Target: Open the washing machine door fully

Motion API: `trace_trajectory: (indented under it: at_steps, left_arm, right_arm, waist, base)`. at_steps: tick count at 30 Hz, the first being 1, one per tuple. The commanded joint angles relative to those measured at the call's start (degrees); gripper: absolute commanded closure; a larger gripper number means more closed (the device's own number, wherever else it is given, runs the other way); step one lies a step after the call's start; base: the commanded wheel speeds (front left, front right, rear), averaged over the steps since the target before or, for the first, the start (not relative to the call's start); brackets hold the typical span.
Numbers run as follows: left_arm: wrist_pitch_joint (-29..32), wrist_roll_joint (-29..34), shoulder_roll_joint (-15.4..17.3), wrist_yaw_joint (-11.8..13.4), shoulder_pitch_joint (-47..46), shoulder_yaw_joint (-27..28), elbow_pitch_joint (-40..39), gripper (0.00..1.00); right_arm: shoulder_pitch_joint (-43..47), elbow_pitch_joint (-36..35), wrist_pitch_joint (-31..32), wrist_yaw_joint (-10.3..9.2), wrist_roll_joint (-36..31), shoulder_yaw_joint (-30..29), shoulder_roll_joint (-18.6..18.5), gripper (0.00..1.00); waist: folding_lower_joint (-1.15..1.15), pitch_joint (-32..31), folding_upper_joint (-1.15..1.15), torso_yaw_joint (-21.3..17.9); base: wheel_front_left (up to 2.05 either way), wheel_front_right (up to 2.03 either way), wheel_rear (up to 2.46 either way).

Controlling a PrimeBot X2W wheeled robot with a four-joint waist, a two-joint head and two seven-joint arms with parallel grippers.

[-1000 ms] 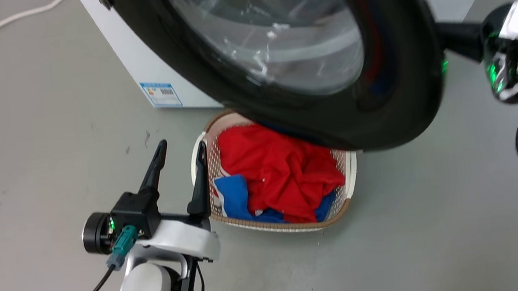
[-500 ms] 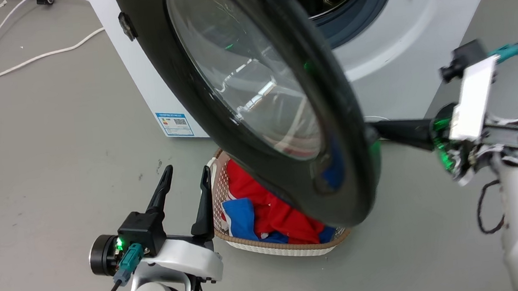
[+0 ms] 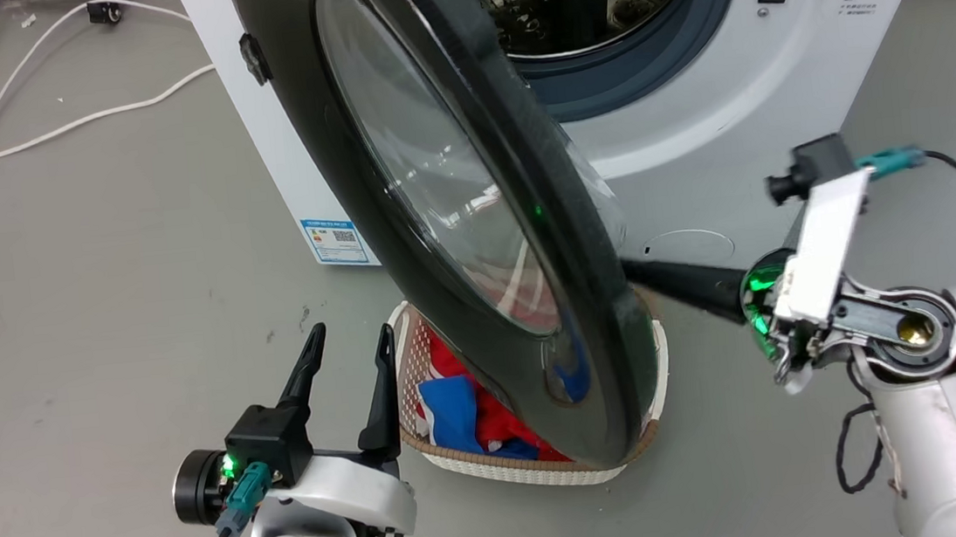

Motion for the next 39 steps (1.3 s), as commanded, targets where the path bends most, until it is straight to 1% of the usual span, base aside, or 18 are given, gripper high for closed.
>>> trace_trajectory:
  at_steps: [1, 2, 8, 10, 17, 21, 22, 23, 24, 27, 30, 33, 35, 37, 38, 39]
  left_arm:
    - [-0.1, -0.1, 0.0, 0.2, 0.5, 0.1, 0.1, 0.00]
    - [-0.1, -0.3, 0.0, 0.3, 1.0, 0.4, 0.0, 0.00]
    - [-0.1, -0.6, 0.2, 0.3, 2.7, 1.1, 0.5, 0.00]
    - [-0.1, -0.6, 0.3, 0.3, 3.3, 1.3, 0.7, 0.00]
    - [-0.1, -1.0, 0.6, 0.5, 5.1, 1.8, 1.2, 0.00]
    - [-0.1, -1.2, 0.8, 0.7, 6.0, 2.1, 0.8, 0.00]
    - [-0.1, -1.2, 0.9, 0.8, 6.2, 2.2, 0.8, 0.00]
    - [-0.1, -1.3, 1.0, 0.8, 6.4, 2.3, 0.8, 0.00]
    - [-0.1, -1.5, 1.1, 0.9, 6.5, 2.4, 0.7, 0.00]
    - [-0.1, -1.6, 1.1, 1.2, 7.0, 2.5, 0.8, 0.00]
    - [-0.1, -1.9, 1.1, 1.4, 7.3, 2.7, 0.9, 0.00]
    - [-0.1, -2.0, 1.3, 1.7, 7.5, 2.7, 0.8, 0.00]
    - [-0.1, -2.0, 1.4, 1.8, 7.6, 2.7, 0.8, 0.00]
    - [-0.1, -2.0, 1.6, 1.8, 7.5, 2.7, 0.8, 0.00]
    - [-0.1, -2.0, 1.7, 1.9, 7.5, 2.6, 0.7, 0.00]
    - [0.0, -2.1, 1.7, 2.0, 7.5, 2.6, 0.7, 0.00]
  right_arm:
    - [1.2, -0.7, -2.1, 0.15, -0.8, -0.8, -0.2, 1.00]
    - [2.2, -1.7, -6.9, 0.15, -1.8, -2.0, -0.1, 1.00]
    - [7.7, -4.2, -20.7, 0.15, -4.6, -6.6, -0.1, 1.00]
    - [10.1, -4.8, -25.0, 0.15, -3.9, -8.6, -0.1, 1.00]
    - [22.0, -9.0, -34.6, 0.15, -0.6, -13.6, -0.1, 1.00]
    - [28.4, -12.9, -40.3, 0.15, -2.7, -14.5, -0.1, 1.00]
    - [29.8, -13.7, -41.6, 0.15, -3.4, -14.3, -0.1, 0.78]
    - [31.0, -14.6, -42.9, 0.15, -4.0, -13.8, -0.1, 0.38]
    - [32.2, -15.5, -44.4, 0.15, -5.1, -13.3, -0.1, 0.01]
    - [34.8, -17.9, -49.1, 0.15, -9.3, -12.0, -0.1, 0.00]
    - [36.7, -19.9, -54.3, 0.15, -17.7, -11.2, -0.6, 0.00]
    - [37.5, -21.2, -59.0, 0.15, -29.9, -10.5, -2.4, 0.00]
    - [37.4, -22.1, -61.2, 0.15, -38.0, -10.5, -2.9, 0.00]
    - [37.1, -23.2, -62.3, 0.14, -45.2, -10.8, -3.1, 0.00]
    - [37.1, -23.9, -62.6, 0.14, -49.9, -11.1, -3.7, 0.00]
    - [37.2, -24.4, -62.5, 0.14, -52.1, -11.0, -3.1, 0.00]
  waist:
    - [0.01, -0.4, 0.00, -0.2]
    - [0.01, -1.0, 0.00, -0.6]
    - [0.01, -3.7, 0.00, -1.7]
    - [0.01, -4.7, 0.00, -2.1]
    - [0.01, -7.6, 0.00, -3.2]
    - [0.01, -8.3, 0.00, -3.8]
    - [0.01, -8.3, 0.00, -3.9]
    - [0.01, -8.4, 0.00, -4.1]
    - [0.01, -8.5, 0.00, -4.2]
    - [0.01, -8.8, 0.00, -4.3]
    - [0.01, -9.2, 0.00, -4.2]
    - [0.01, -9.4, 0.00, -4.2]
    - [0.01, -9.4, 0.00, -4.3]
    - [0.01, -9.5, 0.00, -4.4]
    - [0.01, -9.5, 0.00, -4.4]
    - [0.01, -9.5, 0.00, -4.5]
  base:
    - [0.00, 0.00, 0.00]
    - [0.00, 0.00, 0.00]
    - [0.00, 0.00, 0.00]
    - [0.00, 0.00, 0.00]
    - [0.00, 0.00, 0.00]
    - [0.00, 0.00, 0.00]
    - [0.00, 0.00, 0.00]
    - [0.00, 0.00, 0.00]
    - [0.00, 0.00, 0.00]
    - [0.00, 0.00, 0.00]
    - [0.00, 0.00, 0.00]
    - [0.00, 0.00, 0.00]
    - [0.00, 0.00, 0.00]
    - [0.00, 0.00, 0.00]
    - [0.00, 0.00, 0.00]
    - [0.00, 0.00, 0.00]
